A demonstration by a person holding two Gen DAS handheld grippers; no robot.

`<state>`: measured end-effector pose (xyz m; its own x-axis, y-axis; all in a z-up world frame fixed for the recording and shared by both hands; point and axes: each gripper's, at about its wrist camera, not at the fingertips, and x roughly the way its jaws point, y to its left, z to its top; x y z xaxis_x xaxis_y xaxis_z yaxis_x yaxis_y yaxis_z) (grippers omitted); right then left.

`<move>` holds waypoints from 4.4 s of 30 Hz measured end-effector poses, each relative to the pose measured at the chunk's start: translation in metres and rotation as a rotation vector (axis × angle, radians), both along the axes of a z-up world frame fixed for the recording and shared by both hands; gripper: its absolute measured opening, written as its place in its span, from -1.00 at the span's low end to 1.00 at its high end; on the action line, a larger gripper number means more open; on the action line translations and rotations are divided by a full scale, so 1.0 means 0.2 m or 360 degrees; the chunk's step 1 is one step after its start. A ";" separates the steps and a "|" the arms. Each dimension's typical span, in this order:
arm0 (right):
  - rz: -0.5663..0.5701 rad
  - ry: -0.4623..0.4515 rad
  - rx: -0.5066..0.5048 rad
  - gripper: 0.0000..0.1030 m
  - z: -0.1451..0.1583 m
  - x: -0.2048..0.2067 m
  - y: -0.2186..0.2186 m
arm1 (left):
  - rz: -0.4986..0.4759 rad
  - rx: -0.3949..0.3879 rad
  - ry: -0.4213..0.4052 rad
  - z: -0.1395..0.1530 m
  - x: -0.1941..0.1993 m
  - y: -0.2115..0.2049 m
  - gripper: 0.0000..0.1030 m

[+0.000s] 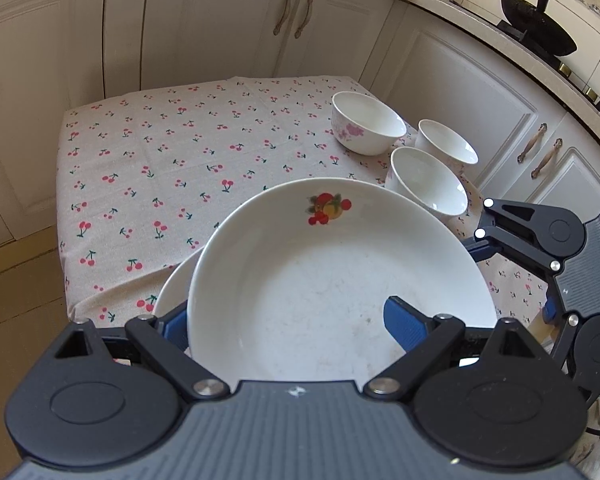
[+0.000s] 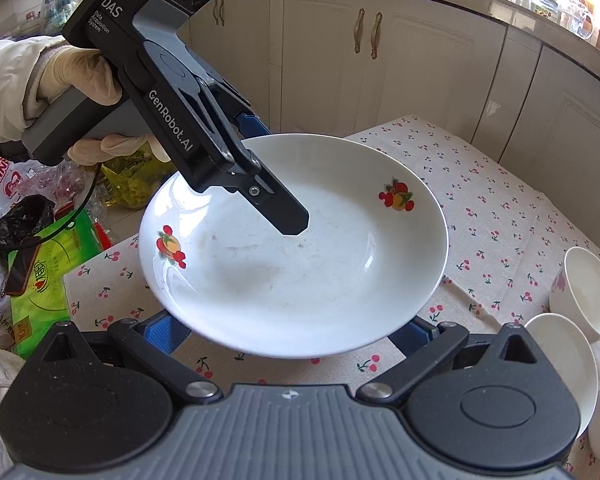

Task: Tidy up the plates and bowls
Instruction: 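Lower the fruit-decorated plate onto the stack and open the left gripper, then move the left gripper to the rim of a white bowl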

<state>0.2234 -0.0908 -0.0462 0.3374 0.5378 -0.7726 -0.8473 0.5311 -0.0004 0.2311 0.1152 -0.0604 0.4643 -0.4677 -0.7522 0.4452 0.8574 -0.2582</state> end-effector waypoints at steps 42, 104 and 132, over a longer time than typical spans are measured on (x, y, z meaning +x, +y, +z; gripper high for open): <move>-0.0016 0.0074 -0.0052 1.00 -0.10 -0.03 0.03 | 0.0004 0.0099 0.0217 -0.16 0.08 -0.02 0.83; -0.0315 -0.0100 0.0011 1.00 -0.05 -0.16 -0.15 | 0.0160 0.0225 -0.0040 0.06 -0.12 0.04 0.85; -0.0885 -0.0265 0.0153 1.00 -0.20 -0.17 -0.69 | 0.0123 0.0168 -0.0278 0.03 -0.22 -0.74 0.94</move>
<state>0.1901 -0.2294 -0.0857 0.7014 0.3105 -0.6415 -0.4344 0.8999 -0.0394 0.1863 -0.0325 -0.0548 0.6232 -0.3485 -0.7001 0.4069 0.9090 -0.0902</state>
